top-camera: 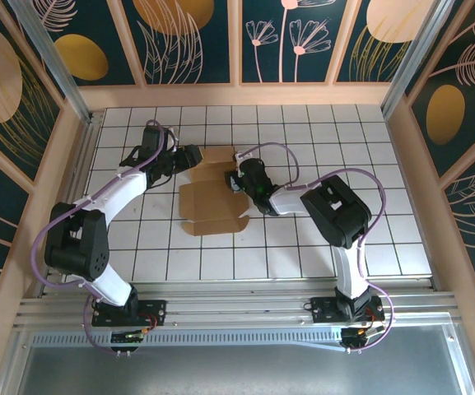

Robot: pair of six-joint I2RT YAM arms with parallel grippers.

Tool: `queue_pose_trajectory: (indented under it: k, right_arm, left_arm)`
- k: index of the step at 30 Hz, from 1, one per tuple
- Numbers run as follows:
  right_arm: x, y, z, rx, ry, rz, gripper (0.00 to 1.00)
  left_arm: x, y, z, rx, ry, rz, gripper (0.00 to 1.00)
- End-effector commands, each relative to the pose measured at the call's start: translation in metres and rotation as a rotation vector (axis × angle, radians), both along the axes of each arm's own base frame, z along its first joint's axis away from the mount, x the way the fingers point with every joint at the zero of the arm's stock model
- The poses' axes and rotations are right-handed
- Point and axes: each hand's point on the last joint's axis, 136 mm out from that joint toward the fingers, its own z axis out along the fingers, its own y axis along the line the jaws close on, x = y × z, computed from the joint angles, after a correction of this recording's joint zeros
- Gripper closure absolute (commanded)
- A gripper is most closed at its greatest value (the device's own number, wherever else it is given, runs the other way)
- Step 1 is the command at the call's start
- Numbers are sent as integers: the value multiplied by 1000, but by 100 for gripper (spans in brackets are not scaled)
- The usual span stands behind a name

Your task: Fold the paper box

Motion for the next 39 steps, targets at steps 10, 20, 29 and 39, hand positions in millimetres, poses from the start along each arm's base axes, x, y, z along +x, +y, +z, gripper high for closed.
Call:
queue_pose_trajectory:
  k: [10,20,29,39]
  right_arm:
    - [9,-21,46,-167,-157,-3,100]
    - [-16,-66,97,-875,-285,392,100]
    - [-22,-138,117,-1489,-60,690,100]
    - [-69,-104,18,-1722,-119,1061,100]
  left_arm:
    - [-7,-4,19,-42,16,-25,14]
    - [-37,20,132,-83,-231,48,5]
    - [-63,35,137,-123,-274,107,4]
    - [-73,22,96,-212,-213,63,4]
